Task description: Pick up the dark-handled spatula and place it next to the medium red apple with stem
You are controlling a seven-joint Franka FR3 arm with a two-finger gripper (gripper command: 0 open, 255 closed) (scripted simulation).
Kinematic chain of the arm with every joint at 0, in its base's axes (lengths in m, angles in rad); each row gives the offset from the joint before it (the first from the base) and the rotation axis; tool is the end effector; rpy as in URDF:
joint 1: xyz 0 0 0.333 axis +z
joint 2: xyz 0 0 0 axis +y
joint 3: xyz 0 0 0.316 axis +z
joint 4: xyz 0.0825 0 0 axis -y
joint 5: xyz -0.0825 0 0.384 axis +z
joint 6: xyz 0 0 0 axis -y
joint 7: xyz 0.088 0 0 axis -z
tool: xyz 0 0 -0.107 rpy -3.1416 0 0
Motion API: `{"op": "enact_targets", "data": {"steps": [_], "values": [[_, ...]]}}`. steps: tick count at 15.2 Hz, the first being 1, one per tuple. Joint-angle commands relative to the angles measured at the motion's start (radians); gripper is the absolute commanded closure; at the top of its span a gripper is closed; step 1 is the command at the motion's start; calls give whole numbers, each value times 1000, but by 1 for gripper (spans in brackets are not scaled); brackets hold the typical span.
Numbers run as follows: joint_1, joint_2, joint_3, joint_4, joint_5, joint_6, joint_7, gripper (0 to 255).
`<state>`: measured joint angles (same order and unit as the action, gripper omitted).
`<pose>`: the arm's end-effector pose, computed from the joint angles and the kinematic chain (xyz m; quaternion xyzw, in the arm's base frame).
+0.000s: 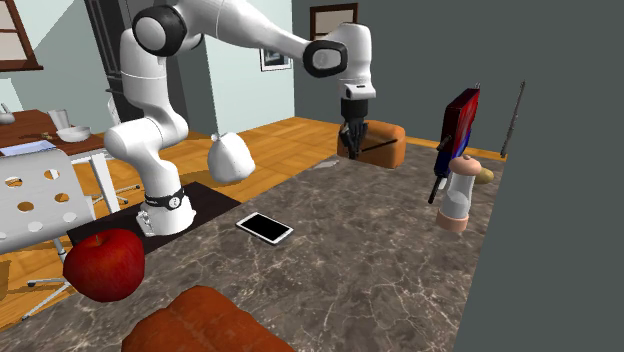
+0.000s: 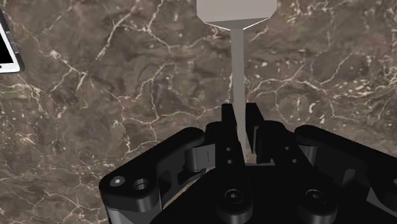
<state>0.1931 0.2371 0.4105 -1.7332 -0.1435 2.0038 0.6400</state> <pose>0.5334 0.3355 0.4547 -0.9994 -0.0038 -0.0334 0.0004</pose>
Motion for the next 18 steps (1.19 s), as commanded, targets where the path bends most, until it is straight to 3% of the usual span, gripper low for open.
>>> {"op": "enact_targets", "data": {"steps": [1, 15, 18], "values": [[0, -5, 1, 20, 4, -25, -3, 255], [6, -20, 7, 190, 16, -208, -17, 255], [-31, -69, -7, 130, 40, -190, -67, 255]]}}
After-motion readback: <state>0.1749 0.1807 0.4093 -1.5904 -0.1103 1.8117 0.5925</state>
